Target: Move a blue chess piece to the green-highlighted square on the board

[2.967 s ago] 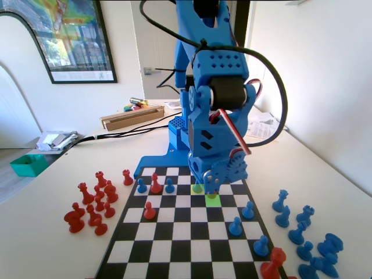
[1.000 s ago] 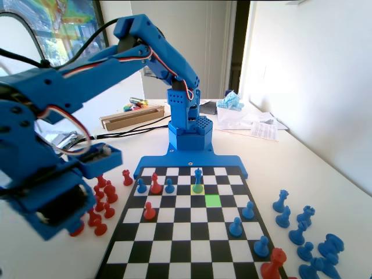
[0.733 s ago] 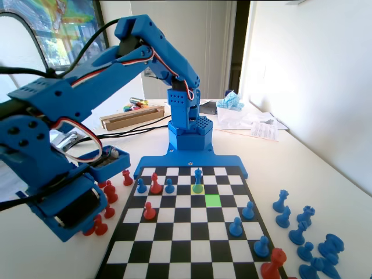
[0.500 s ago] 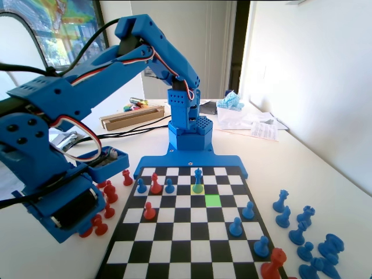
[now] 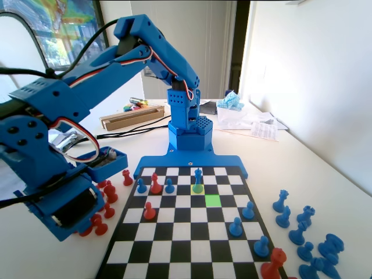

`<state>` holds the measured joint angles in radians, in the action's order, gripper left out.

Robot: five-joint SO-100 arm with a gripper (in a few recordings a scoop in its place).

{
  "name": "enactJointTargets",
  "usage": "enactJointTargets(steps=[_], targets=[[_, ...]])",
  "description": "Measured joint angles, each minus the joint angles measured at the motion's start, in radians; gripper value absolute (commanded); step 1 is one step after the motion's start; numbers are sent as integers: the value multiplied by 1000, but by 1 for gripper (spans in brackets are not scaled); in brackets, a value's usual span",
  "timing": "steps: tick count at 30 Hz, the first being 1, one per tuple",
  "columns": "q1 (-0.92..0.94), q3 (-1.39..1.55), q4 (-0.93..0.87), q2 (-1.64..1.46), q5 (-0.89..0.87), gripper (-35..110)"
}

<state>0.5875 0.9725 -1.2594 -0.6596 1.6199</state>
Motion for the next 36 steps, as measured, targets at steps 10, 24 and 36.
enactJointTargets(steps=[10, 24, 36], targets=[[0, 17, 20, 0, 15, 8], [18, 6, -41, 0, 17, 9], [12, -64, -137, -14, 2, 9]])
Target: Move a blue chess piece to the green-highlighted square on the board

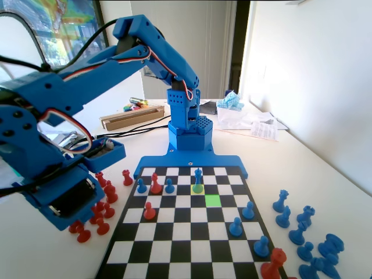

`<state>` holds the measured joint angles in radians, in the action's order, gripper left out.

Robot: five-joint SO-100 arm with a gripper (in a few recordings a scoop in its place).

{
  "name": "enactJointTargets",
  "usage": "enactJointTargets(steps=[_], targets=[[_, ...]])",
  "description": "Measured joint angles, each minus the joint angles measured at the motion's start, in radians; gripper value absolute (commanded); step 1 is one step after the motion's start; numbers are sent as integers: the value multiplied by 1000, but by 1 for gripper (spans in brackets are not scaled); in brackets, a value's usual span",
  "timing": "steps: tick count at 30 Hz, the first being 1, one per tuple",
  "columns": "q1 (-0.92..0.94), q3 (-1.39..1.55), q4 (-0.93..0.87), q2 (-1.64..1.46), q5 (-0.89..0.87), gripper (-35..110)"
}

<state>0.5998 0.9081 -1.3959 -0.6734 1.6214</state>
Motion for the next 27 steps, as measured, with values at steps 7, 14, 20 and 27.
enactJointTargets(steps=[7, 14, 20, 27], targets=[[-37, -34, -84, -114, -35, 9], [-149, 121, -123, -368, -71, 9], [-301, 466, -46, -658, -110, 11], [-460, 808, 35, -917, -161, 11]])
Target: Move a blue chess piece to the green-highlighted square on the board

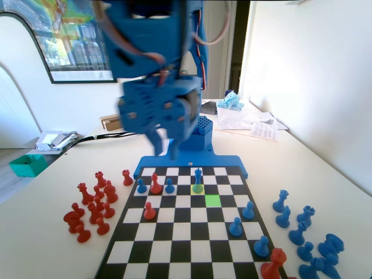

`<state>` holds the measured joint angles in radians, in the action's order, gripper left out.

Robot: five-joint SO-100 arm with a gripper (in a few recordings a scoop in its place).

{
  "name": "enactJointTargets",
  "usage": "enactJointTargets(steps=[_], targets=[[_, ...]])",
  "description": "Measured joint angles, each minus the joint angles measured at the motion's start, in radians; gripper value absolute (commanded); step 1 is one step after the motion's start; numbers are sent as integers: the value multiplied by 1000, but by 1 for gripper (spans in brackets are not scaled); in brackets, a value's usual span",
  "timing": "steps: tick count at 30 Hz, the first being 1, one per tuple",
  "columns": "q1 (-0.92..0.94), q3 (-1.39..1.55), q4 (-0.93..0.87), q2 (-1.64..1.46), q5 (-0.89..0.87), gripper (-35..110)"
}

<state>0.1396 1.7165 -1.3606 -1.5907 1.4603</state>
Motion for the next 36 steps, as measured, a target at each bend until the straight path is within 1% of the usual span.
enactJointTargets(steps=[6, 12, 18, 36], targets=[[-120, 216, 77, -118, -41, 12], [-144, 423, 179, -186, -57, 12], [-163, 563, 270, -230, -52, 12], [-187, 666, 431, -239, -61, 12]])
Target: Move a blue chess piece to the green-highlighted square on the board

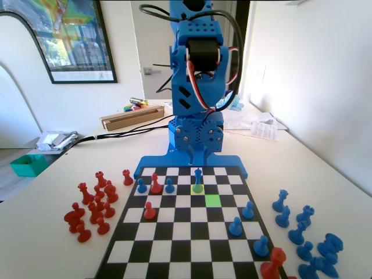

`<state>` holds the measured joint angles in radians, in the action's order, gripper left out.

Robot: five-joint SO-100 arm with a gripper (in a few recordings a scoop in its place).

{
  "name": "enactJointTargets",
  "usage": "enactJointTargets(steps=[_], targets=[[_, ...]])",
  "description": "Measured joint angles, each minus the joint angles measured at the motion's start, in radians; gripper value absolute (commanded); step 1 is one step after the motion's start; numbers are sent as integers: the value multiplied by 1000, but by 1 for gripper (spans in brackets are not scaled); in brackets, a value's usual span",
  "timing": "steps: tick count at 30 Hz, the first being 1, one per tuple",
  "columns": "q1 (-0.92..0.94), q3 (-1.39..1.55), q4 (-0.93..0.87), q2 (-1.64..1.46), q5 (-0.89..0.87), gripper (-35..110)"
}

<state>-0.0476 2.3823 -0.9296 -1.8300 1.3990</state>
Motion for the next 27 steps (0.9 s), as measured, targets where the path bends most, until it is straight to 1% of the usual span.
enactJointTargets(steps=[4, 27], targets=[[-25, 15, 26, 0, -14, 13], [-9, 37, 133, 49, -8, 14]])
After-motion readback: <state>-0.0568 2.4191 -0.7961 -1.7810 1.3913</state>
